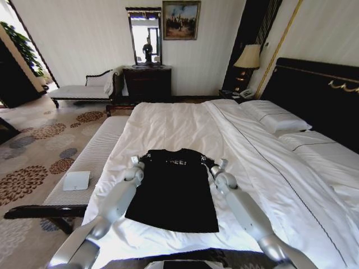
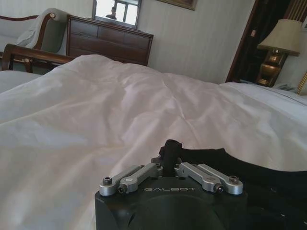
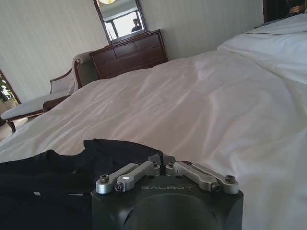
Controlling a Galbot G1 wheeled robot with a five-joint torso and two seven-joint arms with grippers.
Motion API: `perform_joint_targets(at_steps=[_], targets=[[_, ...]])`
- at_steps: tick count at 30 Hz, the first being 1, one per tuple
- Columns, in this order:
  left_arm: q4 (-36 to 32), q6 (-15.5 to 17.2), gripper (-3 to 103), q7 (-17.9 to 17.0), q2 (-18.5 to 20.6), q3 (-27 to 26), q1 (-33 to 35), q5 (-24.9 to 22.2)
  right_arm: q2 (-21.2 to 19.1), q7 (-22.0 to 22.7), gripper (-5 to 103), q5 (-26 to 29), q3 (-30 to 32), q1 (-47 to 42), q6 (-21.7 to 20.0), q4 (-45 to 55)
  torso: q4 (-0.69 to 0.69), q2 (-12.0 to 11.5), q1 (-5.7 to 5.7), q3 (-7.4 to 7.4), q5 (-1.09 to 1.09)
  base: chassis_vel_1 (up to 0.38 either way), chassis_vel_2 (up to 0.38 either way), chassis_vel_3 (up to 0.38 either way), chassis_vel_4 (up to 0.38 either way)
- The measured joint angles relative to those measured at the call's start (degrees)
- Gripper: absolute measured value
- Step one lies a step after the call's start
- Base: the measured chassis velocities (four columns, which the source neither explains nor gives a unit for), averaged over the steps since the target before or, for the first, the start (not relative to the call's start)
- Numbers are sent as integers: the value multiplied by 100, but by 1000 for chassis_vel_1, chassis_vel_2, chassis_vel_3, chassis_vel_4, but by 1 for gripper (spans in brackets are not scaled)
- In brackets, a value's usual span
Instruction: Fold the clothes on the bed.
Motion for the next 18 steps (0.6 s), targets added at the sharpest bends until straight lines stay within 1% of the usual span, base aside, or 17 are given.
perform_joint_targets(at_steps=[3, 4, 9, 10, 13, 14, 16, 18], targets=[[-582, -26, 3, -2, 216, -44, 473, 42, 31, -14, 1, -217, 184, -552, 22, 382, -1, 0, -1, -1, 1, 0, 0, 0, 0], [-582, -26, 3, -2, 216, -44, 473, 42, 31, -14, 1, -217, 184, -552, 22, 382, -1, 0, -1, -1, 1, 0, 0, 0, 0], [-1227, -147, 3, 53, 481, -123, 1144, 269, 279, -86, 1, -549, 515, -1262, 119, 757, 0, 0, 0, -1, 0, 0, 0, 0, 0], [-1227, -147, 3, 53, 481, -123, 1144, 269, 279, -86, 1, -549, 515, -1262, 119, 757, 0, 0, 0, -1, 0, 0, 0, 0, 0], [-1528, -218, 3, 110, 665, -208, 1520, 332, 356, -122, 1, -643, 665, -1796, 167, 1115, 0, 0, 1, 0, 1, 0, 0, 0, 0], [-1528, -218, 3, 110, 665, -208, 1520, 332, 356, -122, 1, -643, 665, -1796, 167, 1115, 0, 0, 1, 0, 1, 0, 0, 0, 0], [-1682, -271, 3, 127, 765, -296, 1717, 335, 415, -155, 1, -793, 763, -2120, 217, 1344, -2, 1, 0, -1, 1, 0, 0, 0, 0], [-1771, -314, 3, 133, 831, -359, 1846, 334, 460, -156, 1, -818, 830, -2300, 230, 1514, -1, 1, 0, -1, 0, 0, 0, 0, 0]])
